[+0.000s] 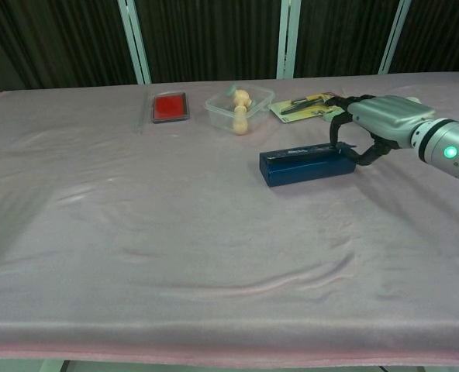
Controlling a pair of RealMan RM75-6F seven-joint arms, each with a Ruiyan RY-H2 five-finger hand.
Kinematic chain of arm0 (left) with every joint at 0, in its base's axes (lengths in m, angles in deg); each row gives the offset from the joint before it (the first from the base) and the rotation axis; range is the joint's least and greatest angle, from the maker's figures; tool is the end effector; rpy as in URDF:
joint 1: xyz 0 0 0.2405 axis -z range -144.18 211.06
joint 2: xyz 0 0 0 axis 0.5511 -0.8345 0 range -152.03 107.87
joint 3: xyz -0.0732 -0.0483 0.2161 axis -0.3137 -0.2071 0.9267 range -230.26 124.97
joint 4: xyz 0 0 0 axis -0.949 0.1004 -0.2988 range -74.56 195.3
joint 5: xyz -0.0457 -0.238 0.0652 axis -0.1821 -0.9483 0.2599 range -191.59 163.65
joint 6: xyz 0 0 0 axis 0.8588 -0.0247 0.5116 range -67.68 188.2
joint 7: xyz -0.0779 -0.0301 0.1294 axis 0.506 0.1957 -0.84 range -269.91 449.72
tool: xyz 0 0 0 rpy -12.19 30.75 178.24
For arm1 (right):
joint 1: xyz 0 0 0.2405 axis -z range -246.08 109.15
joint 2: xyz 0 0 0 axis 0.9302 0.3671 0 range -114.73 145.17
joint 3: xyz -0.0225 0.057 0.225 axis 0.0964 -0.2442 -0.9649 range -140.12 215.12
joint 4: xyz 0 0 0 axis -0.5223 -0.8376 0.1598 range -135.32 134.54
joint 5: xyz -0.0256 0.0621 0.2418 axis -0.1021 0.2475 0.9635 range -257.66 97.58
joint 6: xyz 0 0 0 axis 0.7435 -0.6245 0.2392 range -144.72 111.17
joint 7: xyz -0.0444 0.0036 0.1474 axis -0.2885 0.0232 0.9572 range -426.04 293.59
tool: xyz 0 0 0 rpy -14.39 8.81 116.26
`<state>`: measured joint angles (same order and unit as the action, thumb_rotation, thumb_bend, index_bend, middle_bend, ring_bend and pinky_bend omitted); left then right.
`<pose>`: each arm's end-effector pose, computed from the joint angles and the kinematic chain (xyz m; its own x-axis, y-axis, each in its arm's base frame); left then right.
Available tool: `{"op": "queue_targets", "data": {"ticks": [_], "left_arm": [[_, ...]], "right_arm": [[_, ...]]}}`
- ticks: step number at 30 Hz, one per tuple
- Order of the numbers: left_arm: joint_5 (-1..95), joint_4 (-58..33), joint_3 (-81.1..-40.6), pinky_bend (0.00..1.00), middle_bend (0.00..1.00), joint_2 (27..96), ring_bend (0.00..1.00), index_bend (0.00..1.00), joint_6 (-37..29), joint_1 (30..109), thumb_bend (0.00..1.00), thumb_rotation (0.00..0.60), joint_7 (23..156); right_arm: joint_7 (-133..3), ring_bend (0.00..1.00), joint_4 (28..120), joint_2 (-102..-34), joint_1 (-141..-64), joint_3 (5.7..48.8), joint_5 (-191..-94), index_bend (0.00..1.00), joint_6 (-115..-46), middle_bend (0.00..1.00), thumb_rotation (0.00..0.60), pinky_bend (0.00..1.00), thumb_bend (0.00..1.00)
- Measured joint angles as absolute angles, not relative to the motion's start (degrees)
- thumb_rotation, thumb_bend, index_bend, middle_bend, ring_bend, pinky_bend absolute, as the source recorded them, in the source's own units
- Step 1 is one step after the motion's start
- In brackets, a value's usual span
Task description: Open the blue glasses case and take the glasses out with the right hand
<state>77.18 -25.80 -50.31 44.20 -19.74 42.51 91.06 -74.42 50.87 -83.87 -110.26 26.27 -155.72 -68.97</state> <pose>-0.3153 0.1924 0.0812 0.4656 0.1423 0.8735 0.8817 -0.1594 -0.4440 -0.2122 -0.4103 -0.0542 0.5950 -0.1267 0.7937 -0.7843 -0.3071 0.5390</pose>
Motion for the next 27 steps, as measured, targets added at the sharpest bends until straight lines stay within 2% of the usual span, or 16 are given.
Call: {"op": "queue_targets", "data": {"ticks": [5,14,18,21,24,27], "left_arm": [[76.96,-25.84,-50.30,0.05,0.00,44.22,0.00,0.00,-19.42,42.56,0.41,0.600,91.02],[75.77,-25.64,-50.54,0.05,0.00,44.41,0.00,0.00,-17.81,43.09,0.41,0.600,91.00],[74.28,-25.39,-50.81,0.05,0.00,44.62,0.00,0.00,-15.88,43.66,0.41,0.600,90.77],[73.94,-25.37,-50.98,0.05,0.00,44.83,0.00,0.00,-15.46,43.98,0.41,0.600,90.31],[74.06,-25.42,-50.97,0.05,0.00,44.96,0.00,0.00,-15.68,43.97,0.41,0.600,90.12],[74.17,-25.54,-50.85,0.05,0.00,45.00,0.00,0.00,-15.66,43.97,0.41,0.600,90.00]], "right_arm": [[-75.63,0.03,50.30,-84.68,-111.59,25.01,-154.33,0.62,-68.11,0.11,0.600,0.04,0.62],[-82.95,0.03,44.95,-89.17,-117.84,19.26,-146.24,0.53,-63.17,0.11,0.600,0.04,0.62],[-86.28,0.03,38.37,-92.62,-121.67,16.94,-142.86,0.47,-60.48,0.11,0.600,0.04,0.62],[-88.25,0.03,31.74,-95.60,-124.42,15.43,-140.59,0.37,-58.58,0.10,0.600,0.04,0.62],[-88.40,0.03,25.64,-98.16,-126.91,14.35,-139.34,0.32,-57.27,0.09,0.600,0.04,0.62],[-85.95,0.03,23.86,-98.55,-127.46,14.56,-140.11,0.29,-57.58,0.07,0.600,0.02,0.60]]}}
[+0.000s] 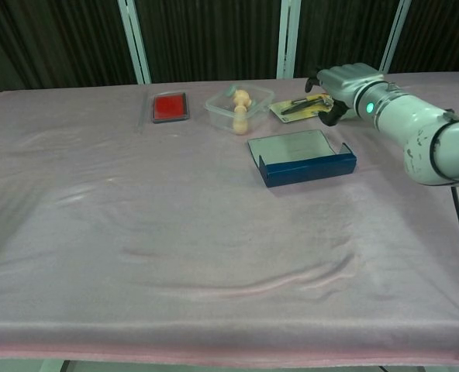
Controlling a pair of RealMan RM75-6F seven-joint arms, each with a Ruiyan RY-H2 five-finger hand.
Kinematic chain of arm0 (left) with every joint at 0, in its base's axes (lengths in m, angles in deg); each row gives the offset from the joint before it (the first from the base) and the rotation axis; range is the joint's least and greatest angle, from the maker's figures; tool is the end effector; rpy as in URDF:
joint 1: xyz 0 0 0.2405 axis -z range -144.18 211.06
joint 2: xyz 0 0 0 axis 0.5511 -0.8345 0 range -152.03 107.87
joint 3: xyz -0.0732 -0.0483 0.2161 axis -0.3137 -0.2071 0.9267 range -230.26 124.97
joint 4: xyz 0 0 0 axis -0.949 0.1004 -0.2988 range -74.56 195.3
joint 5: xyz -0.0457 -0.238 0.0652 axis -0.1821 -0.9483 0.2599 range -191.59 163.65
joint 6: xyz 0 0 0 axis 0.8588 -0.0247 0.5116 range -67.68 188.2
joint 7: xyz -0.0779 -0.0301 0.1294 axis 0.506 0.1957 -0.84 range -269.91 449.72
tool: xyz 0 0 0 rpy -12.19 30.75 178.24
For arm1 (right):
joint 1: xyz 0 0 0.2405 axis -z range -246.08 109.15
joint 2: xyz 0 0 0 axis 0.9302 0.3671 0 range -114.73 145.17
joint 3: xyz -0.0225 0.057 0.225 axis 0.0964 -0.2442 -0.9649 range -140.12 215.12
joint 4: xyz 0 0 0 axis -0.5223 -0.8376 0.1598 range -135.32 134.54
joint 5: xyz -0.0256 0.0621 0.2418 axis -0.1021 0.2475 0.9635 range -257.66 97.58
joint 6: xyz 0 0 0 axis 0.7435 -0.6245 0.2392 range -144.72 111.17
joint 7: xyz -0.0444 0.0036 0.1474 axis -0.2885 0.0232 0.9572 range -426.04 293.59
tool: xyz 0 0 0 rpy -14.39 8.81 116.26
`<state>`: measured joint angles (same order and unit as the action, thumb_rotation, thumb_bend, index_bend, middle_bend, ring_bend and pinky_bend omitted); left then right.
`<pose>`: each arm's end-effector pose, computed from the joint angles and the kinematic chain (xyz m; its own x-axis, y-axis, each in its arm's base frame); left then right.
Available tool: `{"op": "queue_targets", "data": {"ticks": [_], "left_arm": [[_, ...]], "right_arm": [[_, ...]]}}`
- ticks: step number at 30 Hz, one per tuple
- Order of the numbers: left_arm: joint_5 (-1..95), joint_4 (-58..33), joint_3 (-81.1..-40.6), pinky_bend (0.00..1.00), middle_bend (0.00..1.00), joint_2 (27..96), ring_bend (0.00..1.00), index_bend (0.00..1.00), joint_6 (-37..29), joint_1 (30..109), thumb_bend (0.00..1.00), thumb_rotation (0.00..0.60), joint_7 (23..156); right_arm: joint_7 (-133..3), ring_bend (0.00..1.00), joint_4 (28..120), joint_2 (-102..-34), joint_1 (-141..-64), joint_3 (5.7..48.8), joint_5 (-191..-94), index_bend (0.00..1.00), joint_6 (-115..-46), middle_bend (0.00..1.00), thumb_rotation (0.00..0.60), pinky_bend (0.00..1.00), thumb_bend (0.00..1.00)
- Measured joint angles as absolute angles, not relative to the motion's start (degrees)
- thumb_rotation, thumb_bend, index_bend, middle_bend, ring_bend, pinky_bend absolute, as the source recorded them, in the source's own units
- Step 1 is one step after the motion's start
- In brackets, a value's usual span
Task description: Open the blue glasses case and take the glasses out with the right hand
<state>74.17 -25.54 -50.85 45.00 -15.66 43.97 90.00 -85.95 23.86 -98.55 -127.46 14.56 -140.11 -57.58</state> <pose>-0.3203 0.2022 0.0724 0.4715 0.1904 0.8611 0.8814 -0.1326 -0.4533 -0.1606 -0.5027 -0.0544 0.6461 -0.0954 0.7573 -0.7630 -0.1064 0.6375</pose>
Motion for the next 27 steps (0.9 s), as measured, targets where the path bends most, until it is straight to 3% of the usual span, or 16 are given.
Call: {"op": "queue_targets", "data": {"ticks": [11,21,27], "left_arm": [[75.33,-25.96,-50.29,0.05,0.00,44.93,0.00,0.00,-16.33,43.81,0.41,0.600,89.72],[76.22,-25.95,-49.88,0.05,0.00,44.49,0.00,0.00,-16.50,43.99,0.41,0.600,90.97],[76.74,-25.83,-49.68,0.05,0.00,44.03,0.00,0.00,-17.11,43.77,0.41,0.600,91.97]], "right_arm": [[-78.65,0.00,42.00,-89.37,-121.12,19.33,-145.83,0.36,-61.32,0.02,0.600,0.00,0.58],[-80.41,0.00,72.38,-73.00,-116.78,24.80,-145.08,0.38,-56.80,0.02,0.600,0.00,0.61],[-86.10,0.00,75.23,-71.89,-116.71,27.53,-142.67,0.38,-56.69,0.02,0.600,0.00,0.61]]}}
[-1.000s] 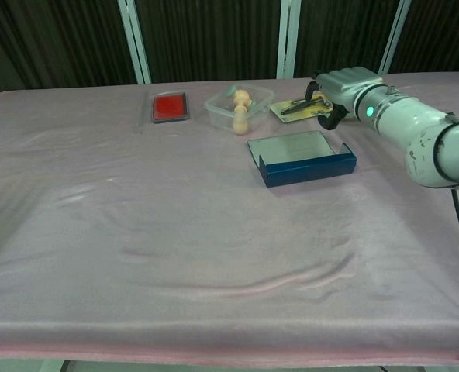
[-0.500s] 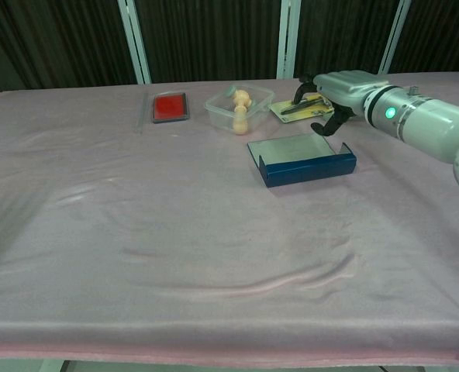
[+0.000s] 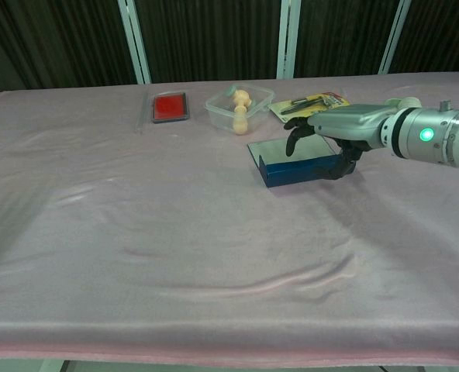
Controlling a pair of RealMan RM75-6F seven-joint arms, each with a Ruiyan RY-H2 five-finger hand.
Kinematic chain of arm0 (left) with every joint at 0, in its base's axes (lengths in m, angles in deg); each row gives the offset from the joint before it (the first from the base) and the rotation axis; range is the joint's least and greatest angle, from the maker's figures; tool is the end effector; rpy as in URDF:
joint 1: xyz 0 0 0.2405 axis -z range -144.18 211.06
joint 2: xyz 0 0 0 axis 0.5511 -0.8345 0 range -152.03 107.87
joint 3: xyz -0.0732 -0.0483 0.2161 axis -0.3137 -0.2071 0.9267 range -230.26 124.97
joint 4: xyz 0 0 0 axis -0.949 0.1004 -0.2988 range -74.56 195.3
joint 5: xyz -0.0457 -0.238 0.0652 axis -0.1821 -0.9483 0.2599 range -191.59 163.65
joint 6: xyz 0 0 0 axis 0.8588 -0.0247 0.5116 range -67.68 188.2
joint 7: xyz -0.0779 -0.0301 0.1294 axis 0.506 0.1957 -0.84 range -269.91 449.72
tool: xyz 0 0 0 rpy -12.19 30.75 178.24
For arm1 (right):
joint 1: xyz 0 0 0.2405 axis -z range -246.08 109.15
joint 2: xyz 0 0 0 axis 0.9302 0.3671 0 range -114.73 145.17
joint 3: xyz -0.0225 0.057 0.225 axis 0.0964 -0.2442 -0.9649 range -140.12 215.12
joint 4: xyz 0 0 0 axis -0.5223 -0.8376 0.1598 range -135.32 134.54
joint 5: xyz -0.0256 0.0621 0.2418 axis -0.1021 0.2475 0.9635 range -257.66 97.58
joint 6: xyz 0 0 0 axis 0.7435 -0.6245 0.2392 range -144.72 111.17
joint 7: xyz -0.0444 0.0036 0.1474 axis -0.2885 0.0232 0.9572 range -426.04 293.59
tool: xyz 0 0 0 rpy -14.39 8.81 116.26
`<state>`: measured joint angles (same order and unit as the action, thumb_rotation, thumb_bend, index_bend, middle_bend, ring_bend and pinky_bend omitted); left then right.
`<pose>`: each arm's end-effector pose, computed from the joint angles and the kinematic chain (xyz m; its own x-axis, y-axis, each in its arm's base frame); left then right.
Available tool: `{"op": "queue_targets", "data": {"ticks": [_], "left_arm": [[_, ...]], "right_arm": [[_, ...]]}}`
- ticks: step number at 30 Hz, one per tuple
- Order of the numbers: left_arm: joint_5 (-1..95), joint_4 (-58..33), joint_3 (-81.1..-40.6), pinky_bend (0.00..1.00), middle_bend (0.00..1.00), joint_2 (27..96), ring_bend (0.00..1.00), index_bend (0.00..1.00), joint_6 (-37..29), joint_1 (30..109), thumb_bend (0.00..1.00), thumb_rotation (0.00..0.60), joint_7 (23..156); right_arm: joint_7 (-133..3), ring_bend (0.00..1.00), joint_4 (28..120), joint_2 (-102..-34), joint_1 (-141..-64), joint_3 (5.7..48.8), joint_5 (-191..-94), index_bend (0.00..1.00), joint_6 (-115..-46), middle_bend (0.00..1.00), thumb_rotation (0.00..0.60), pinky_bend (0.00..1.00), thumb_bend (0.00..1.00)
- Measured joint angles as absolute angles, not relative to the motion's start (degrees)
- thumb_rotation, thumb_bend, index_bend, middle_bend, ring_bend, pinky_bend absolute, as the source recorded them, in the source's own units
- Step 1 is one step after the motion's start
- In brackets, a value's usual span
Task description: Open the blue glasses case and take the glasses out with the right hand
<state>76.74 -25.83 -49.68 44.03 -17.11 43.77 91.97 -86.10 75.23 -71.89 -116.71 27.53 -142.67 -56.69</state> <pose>-0.3169 0.1954 0.0753 0.4599 0.1897 0.8675 0.8857 -0.1676 -0.4329 -0.1471 -0.3846 -0.0663 0.6138 -0.3371 0.7139 -0.7710 -0.4501 0.4504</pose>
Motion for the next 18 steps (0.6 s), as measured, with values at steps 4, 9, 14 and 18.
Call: {"op": "queue_targets", "data": {"ticks": [4,9,14,18], "left_arm": [[77.09,-25.78,-49.48,0.05,0.00,43.94,0.00,0.00,-17.28,43.72,0.41,0.600,92.13],[77.12,-25.67,-49.40,0.05,0.00,43.91,0.00,0.00,-17.31,43.68,0.41,0.600,92.16],[77.14,-25.67,-49.39,0.05,0.00,43.83,0.00,0.00,-17.42,43.63,0.41,0.600,92.29],[77.31,-25.62,-49.28,0.05,0.00,43.80,0.00,0.00,-17.44,43.62,0.41,0.600,92.38]], "right_arm": [[-88.00,0.00,74.59,-73.28,-117.34,28.22,-139.41,0.39,-56.44,0.02,0.600,0.00,0.61],[-89.09,0.00,72.73,-76.16,-118.89,28.44,-137.21,0.39,-56.03,0.02,0.600,0.00,0.61],[-90.01,0.00,73.05,-77.34,-119.66,29.17,-137.70,0.39,-56.80,0.02,0.600,0.00,0.61],[-90.65,0.00,74.50,-77.31,-119.61,29.95,-138.74,0.39,-58.08,0.02,0.600,0.00,0.61]]}}
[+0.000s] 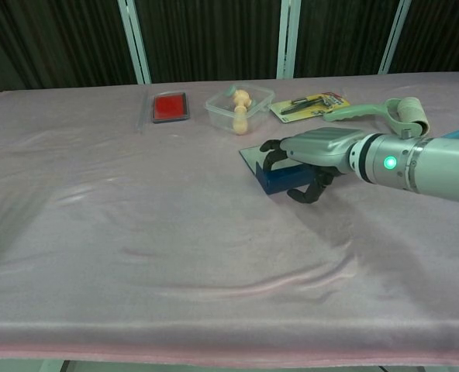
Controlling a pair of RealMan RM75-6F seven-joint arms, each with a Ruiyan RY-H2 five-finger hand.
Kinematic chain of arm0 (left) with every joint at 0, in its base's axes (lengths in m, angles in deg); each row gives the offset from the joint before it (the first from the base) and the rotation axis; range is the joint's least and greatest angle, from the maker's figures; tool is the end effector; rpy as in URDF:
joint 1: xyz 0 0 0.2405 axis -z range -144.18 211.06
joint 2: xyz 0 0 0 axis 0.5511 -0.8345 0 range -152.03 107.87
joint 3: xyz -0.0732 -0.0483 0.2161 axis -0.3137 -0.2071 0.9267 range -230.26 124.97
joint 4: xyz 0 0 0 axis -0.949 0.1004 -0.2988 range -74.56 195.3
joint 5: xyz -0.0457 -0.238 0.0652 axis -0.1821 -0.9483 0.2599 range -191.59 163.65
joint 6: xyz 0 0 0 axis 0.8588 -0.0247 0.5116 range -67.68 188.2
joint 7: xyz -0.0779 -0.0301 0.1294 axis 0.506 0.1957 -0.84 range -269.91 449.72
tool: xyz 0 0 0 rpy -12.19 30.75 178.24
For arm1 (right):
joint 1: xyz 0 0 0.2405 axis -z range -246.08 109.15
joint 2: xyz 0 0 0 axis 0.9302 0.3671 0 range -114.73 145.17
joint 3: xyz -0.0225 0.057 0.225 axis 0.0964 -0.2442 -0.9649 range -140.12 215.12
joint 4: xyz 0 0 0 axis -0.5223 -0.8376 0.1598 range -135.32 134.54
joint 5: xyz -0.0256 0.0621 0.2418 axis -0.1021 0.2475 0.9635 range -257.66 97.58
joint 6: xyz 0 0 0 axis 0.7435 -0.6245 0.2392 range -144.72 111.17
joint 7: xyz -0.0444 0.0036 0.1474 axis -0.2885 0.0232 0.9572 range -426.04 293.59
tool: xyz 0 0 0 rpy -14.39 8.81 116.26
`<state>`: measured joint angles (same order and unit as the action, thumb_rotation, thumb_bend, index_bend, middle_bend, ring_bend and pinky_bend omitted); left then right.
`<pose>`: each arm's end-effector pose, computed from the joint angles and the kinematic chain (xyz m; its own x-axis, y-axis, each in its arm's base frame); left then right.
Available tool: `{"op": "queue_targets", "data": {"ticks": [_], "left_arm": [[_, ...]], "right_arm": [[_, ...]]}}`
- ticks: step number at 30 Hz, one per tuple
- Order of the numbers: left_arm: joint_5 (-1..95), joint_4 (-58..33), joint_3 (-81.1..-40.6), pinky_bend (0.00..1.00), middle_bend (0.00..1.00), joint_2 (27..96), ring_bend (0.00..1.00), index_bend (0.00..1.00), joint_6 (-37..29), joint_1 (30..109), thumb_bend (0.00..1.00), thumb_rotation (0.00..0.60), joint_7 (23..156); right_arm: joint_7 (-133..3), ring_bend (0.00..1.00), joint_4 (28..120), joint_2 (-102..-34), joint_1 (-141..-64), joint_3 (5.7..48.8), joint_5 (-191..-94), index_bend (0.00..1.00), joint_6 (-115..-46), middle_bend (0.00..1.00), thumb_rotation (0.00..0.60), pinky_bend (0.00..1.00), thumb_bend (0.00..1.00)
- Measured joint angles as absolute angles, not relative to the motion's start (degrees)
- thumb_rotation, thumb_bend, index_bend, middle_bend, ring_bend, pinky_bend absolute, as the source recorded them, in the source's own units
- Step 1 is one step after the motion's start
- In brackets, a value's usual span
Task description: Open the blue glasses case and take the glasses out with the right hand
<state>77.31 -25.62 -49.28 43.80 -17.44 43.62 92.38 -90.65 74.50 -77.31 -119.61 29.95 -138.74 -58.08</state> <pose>-0.3180 0.1928 0.0764 0.4617 0.1922 0.8660 0.8845 -0.1738 -0.4330 -0.1271 -0.3663 -0.1018 0.6357 -0.3523 0.6868 -0.7493 -0.4955 0.4394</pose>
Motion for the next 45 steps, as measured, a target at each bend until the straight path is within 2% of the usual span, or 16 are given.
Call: {"op": "queue_targets", "data": {"ticks": [8,19,27,35,45], "left_arm": [[77.99,-25.77,-48.89,0.05,0.00,43.89,0.00,0.00,-17.90,43.38,0.41,0.600,91.95],[78.39,-25.99,-48.58,0.05,0.00,44.40,0.00,0.00,-17.70,43.40,0.41,0.600,90.67],[78.53,-26.17,-48.48,0.06,0.00,44.73,0.00,0.00,-17.62,43.42,0.41,0.600,89.76],[78.41,-26.20,-48.24,0.06,0.00,45.41,0.00,0.00,-16.54,43.69,0.41,0.600,88.28],[76.80,-26.10,-48.75,0.06,0.00,46.10,0.00,0.00,-15.28,44.09,0.41,0.600,86.97]], "right_arm": [[-91.13,0.00,79.76,-74.63,-118.23,32.82,-142.23,0.39,-59.92,0.02,0.600,0.00,0.61],[-86.58,0.00,90.47,-62.92,-112.48,40.44,-152.45,0.39,-63.27,0.02,0.600,0.00,0.61],[-80.34,0.00,90.08,-57.71,-107.55,45.55,-159.23,0.39,-65.93,0.02,0.600,0.00,0.61],[-75.56,0.00,84.91,-57.12,-106.30,44.97,-159.92,0.39,-65.69,0.02,0.600,0.02,0.61],[-74.51,0.00,73.63,-61.31,-107.96,40.51,-155.30,0.40,-60.75,0.02,0.600,0.02,0.62]]}}
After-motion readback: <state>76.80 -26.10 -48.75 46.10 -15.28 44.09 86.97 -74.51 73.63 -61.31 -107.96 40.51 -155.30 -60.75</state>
